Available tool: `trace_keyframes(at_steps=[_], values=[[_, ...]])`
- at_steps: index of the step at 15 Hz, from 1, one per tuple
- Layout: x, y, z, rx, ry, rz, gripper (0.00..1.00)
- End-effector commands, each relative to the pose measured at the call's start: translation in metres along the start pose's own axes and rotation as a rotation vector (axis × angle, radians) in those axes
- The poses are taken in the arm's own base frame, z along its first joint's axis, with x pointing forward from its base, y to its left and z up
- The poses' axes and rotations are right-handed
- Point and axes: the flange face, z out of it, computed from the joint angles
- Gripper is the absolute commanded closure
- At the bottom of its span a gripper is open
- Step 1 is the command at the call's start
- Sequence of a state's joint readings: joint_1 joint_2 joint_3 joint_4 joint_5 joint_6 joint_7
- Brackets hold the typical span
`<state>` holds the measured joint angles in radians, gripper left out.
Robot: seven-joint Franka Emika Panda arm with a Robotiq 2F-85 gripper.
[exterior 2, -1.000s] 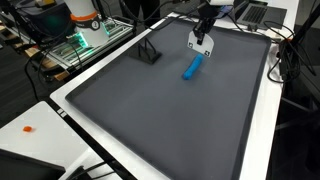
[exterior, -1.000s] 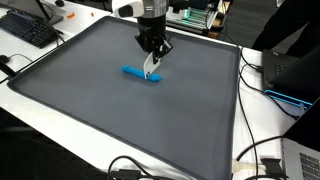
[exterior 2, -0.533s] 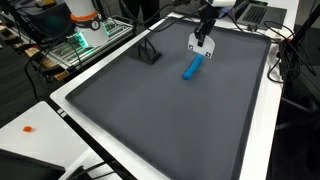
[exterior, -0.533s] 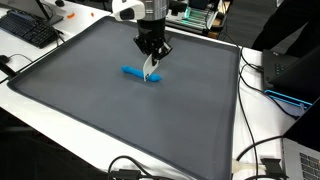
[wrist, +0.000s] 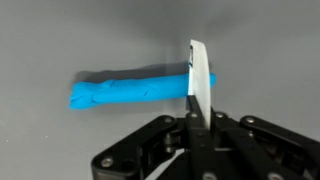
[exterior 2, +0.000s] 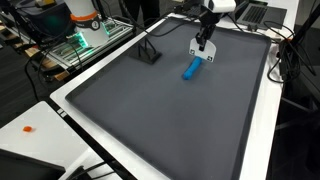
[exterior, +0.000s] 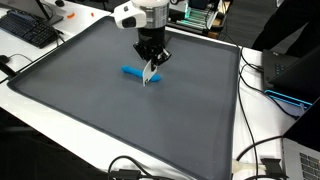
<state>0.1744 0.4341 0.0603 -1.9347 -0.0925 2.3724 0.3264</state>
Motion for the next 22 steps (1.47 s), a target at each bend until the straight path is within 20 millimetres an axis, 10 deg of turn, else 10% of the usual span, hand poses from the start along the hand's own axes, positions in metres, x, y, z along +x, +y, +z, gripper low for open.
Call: trace_keyframes(at_steps=[1,22], values=[[-0.002,0.001,0.011,-0.047,0.012,-0.049,0.99],[-0.023,-0.021,0.036,0.033,-0.101,-0.07,0.99]])
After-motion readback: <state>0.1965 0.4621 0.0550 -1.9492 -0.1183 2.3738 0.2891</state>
